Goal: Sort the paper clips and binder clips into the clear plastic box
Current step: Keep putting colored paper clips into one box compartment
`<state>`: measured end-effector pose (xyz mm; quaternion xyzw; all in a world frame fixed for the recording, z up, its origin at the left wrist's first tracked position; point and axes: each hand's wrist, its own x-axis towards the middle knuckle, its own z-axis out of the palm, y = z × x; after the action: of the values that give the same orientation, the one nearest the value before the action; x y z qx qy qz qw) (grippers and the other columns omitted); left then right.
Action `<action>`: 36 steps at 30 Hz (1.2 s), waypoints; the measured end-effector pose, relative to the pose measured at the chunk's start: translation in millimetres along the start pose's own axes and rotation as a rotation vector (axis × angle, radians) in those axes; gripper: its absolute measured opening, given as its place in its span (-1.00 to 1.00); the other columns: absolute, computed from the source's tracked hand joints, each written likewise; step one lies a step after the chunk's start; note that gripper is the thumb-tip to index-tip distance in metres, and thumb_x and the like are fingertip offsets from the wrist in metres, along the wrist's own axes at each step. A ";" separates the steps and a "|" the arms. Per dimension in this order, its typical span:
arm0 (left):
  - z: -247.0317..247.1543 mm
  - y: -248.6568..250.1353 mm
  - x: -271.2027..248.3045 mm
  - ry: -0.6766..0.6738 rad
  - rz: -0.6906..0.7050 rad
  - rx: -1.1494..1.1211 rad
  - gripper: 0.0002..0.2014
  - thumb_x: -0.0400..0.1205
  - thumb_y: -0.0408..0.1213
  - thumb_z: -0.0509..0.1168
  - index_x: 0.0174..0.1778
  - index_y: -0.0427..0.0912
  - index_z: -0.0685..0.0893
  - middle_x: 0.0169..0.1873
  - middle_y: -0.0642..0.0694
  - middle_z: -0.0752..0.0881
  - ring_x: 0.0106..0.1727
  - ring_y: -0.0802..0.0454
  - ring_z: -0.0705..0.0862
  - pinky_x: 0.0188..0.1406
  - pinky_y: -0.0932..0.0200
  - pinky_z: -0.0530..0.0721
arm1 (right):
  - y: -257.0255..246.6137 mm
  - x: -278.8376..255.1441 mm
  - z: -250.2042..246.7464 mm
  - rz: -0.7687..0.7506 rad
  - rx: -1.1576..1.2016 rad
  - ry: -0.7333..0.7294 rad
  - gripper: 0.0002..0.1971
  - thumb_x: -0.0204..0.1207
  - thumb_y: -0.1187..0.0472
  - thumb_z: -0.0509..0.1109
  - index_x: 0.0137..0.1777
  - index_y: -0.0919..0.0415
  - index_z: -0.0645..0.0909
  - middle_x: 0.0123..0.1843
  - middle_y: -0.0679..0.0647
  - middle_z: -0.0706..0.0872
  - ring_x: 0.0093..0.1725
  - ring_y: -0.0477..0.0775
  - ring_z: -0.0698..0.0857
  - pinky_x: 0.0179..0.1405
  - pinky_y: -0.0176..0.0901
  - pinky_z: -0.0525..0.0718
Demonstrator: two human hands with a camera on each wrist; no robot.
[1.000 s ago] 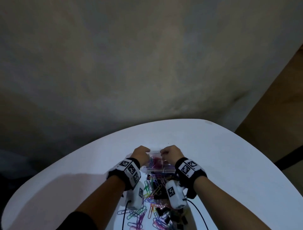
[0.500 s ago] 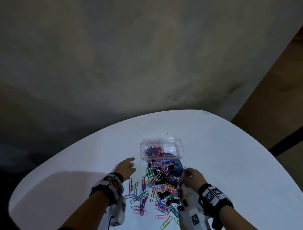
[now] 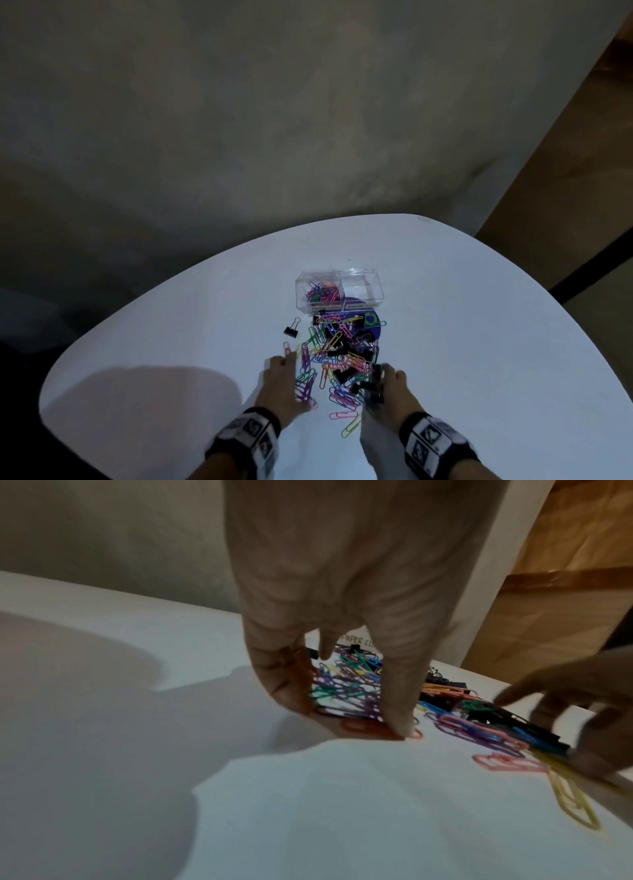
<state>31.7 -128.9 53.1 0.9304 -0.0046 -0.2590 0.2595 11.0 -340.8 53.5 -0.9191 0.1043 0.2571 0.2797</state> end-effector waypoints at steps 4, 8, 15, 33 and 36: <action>-6.0 9.9 8.1 0.013 0.010 0.054 0.01 0.41 0.01 0.48 0.62 -0.02 -0.06 0.56 -0.20 0.09 0.57 -0.19 0.19 0.49 -0.03 0.41 | -16.7 16.9 -7.7 0.014 -0.068 0.044 -0.21 0.43 0.18 0.45 0.54 0.22 0.05 0.35 0.25 0.32 0.28 0.36 0.57 0.22 0.08 0.62; -7.6 2.7 7.3 -0.035 -0.088 0.211 0.17 0.32 0.19 0.47 0.62 0.03 -0.23 0.65 -0.14 -0.13 0.65 -0.19 0.03 0.49 -0.25 0.40 | -19.9 2.6 -5.0 -0.104 -0.346 0.006 -0.13 0.36 0.04 0.47 0.57 0.00 0.01 0.44 0.16 0.27 0.38 0.25 0.42 0.22 0.11 0.64; -7.1 19.7 28.9 -0.059 0.046 0.253 -0.07 0.44 -0.06 0.46 0.60 0.03 0.00 0.59 -0.20 0.09 0.55 -0.27 0.18 0.49 -0.11 0.40 | -42.6 29.4 3.0 -0.164 -0.605 0.029 -0.10 0.33 -0.07 0.46 0.58 0.03 0.02 0.52 0.12 0.22 0.46 0.24 0.32 0.27 0.08 0.54; -26.6 30.0 68.0 0.027 0.009 -0.092 -0.67 0.53 -0.61 0.16 0.08 -0.18 0.64 0.13 -0.19 0.59 0.05 -0.01 0.59 -0.13 0.46 0.54 | -48.7 67.2 -58.9 -0.130 -0.095 0.001 -0.79 0.56 0.23 0.30 0.08 0.29 0.70 0.07 0.24 0.76 -0.03 0.14 0.71 -0.13 -0.21 0.58; -39.3 33.4 67.1 0.046 0.003 -0.201 -0.70 0.57 -0.61 0.14 -0.06 -0.23 0.73 0.03 -0.24 0.74 -0.08 0.00 0.62 -0.34 0.59 0.52 | -42.6 71.2 -67.9 -0.090 0.130 -0.036 -0.81 0.54 0.23 0.37 -0.04 0.36 0.73 -0.29 0.14 0.68 -0.43 -0.09 0.57 -0.37 -0.35 0.54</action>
<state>113.0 -148.5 65.9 0.9053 0.0260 -0.2361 0.3521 113.7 -347.8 83.6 -0.8980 0.0745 0.2535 0.3518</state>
